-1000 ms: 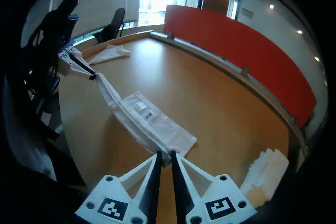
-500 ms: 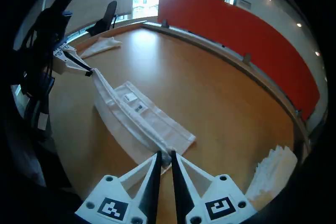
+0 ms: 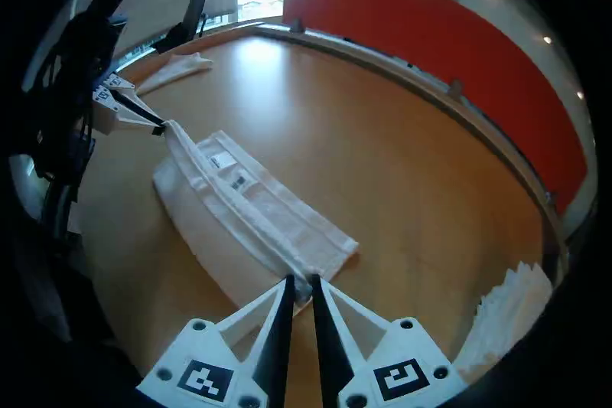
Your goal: Fold towel
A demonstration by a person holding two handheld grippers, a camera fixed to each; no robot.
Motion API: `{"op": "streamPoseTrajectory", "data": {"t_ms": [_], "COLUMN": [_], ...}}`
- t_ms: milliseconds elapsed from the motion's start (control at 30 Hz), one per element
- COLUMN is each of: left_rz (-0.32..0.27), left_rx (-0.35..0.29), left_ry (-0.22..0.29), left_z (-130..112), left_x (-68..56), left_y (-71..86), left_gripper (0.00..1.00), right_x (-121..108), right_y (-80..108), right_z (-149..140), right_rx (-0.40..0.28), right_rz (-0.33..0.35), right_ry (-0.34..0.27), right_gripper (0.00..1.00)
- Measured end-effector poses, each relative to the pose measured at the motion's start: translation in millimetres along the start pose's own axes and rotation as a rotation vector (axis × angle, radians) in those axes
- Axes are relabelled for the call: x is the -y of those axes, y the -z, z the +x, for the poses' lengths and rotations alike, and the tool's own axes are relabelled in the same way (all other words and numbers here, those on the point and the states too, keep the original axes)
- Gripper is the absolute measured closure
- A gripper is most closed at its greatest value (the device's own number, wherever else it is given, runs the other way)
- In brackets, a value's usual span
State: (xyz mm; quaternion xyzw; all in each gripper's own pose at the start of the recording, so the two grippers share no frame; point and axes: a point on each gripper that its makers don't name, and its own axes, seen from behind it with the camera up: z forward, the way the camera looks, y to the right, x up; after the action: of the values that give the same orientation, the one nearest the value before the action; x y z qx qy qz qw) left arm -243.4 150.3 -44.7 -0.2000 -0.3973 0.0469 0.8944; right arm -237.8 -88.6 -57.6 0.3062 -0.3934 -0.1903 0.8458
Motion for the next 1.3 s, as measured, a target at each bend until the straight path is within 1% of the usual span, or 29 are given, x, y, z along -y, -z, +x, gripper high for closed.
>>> {"op": "streamPoseTrajectory", "data": {"t_ms": [167,400,567,667,733,800,867,933,1000,1200,1300], "left_rz": [0.021,0.038,0.053,0.061,0.064,0.067,0.071,0.081,0.091,0.105,0.112], "left_rx": [0.008,0.024,0.034,0.031,0.033,0.036,0.041,0.043,0.045,0.049,0.047], "left_ry": [-0.001,-0.008,-0.005,0.0,0.002,0.003,0.0,-0.005,-0.009,-0.017,-0.019], "left_z": [-2.3,-7.5,-11.5,-11.9,-12.5,-13.3,-14.5,-15.0,-15.1,-13.8,-10.4], "left_x": [4.0,7.3,9.8,12.3,13.9,15.5,17.3,20.2,22.8,27.2,29.7], "left_y": [-14.1,-27.7,-35.9,-39.4,-41.4,-43.3,-44.9,-45.7,-46.3,-49.3,-50.4], "left_gripper": [0.9,0.9,0.85,0.77,0.75,0.67,0.6,0.59,0.52,0.52,0.52], "right_x": [-3.7,-6.0,-8.6,-13.3,-15.8,-18.1,-21.6,-25.3,-28.3,-34.7,-37.5], "right_y": [-10.1,-17.9,-23.2,-26.3,-28.6,-30.7,-32.7,-34.0,-35.2,-39.6,-40.5], "right_z": [-3.4,-9.9,-13.1,-14.7,-16.1,-17.5,-18.8,-19.3,-19.7,-20.9,-18.4], "right_rx": [0.011,0.026,0.031,0.03,0.031,0.032,0.035,0.034,0.033,0.038,0.033], "right_rz": [-0.003,-0.011,-0.02,-0.037,-0.045,-0.052,-0.064,-0.077,-0.088,-0.108,-0.117], "right_ry": [-0.019,-0.028,-0.04,-0.046,-0.052,-0.059,-0.065,-0.067,-0.067,-0.065,-0.069], "right_gripper": [0.83,0.83,0.8,0.75,0.69,0.63,0.55,0.46,0.38,0.34,0.34]}}
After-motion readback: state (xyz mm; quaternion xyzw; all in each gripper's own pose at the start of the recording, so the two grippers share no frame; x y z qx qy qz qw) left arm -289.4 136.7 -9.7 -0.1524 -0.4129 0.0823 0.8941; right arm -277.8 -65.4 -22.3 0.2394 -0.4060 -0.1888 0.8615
